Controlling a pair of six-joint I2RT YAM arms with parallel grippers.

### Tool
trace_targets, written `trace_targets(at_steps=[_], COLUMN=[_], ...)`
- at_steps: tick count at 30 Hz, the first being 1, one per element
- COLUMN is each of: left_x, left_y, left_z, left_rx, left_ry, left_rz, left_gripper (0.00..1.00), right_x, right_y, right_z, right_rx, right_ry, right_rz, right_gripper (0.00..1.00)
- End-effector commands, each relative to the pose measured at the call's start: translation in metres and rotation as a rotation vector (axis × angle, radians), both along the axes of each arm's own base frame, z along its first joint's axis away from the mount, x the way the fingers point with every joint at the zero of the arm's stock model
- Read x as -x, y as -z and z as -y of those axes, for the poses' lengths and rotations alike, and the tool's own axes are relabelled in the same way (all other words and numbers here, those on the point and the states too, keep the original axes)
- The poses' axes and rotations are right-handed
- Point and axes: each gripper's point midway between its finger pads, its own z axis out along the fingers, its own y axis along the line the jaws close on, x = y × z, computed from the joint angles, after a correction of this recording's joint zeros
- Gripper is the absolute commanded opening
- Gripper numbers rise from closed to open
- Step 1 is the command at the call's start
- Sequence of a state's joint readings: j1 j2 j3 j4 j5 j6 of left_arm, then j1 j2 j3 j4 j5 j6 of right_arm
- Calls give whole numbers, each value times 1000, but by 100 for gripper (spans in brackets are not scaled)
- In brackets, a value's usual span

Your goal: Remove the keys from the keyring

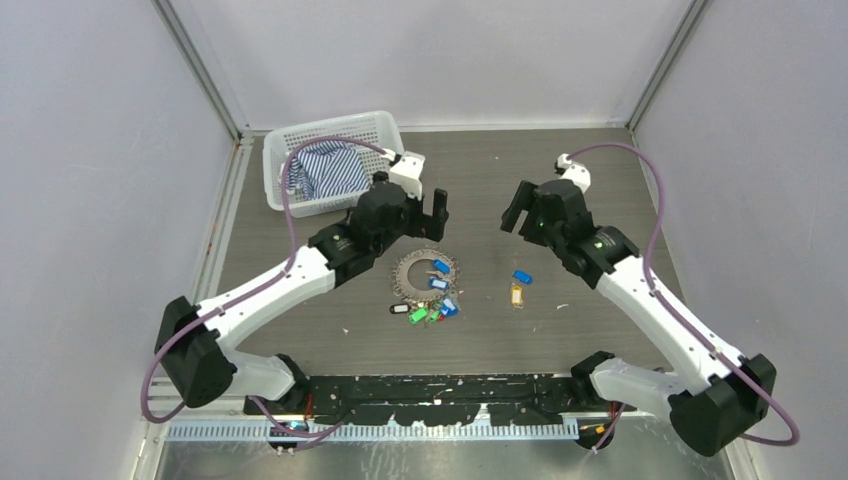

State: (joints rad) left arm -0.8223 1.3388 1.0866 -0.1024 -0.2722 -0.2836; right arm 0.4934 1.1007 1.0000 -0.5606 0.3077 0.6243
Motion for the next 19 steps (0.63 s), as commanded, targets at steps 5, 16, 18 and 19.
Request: trace_targets(at_steps=[5,16,18,19], left_x=[20,21,21,22], left_y=[-46,-68,-68,-67], left_z=[-32,-63,-64,-63], left_rx=[24,40,34,32], left_ry=[-67,-187,-188,-182], left_rz=[-20,32,28,27], left_gripper=[100,100,100,100], right_x=[-3,-5,-5,-5], right_y=[-101,-122,-124,-124], right_z=[20,21,22,22], right_rx=[-49,-45,-43,-42], right_ry=[62,53,58,59], right_rz=[286,323,326,327], right_gripper=[91,100,100,100])
